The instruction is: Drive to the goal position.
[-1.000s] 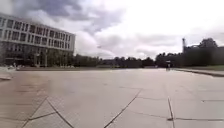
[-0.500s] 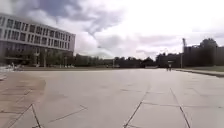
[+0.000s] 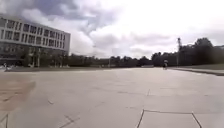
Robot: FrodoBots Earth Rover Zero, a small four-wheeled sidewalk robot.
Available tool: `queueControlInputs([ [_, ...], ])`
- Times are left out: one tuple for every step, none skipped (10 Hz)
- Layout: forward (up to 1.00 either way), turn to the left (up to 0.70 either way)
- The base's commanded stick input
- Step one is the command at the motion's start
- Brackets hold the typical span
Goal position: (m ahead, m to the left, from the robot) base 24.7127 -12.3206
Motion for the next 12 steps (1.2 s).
queueControlInputs([
  [0.70, -0.27],
  [0.70, -0.27],
  [0.70, 0.00],
  [0.70, 0.00],
  [0.70, 0.00],
  [0.70, -0.06],
  [0.70, -0.31],
  [0.70, -0.35],
  [0.70, -0.35],
  [0.70, -0.35],
  [0.70, -0.35],
  [0.70, -0.33],
])
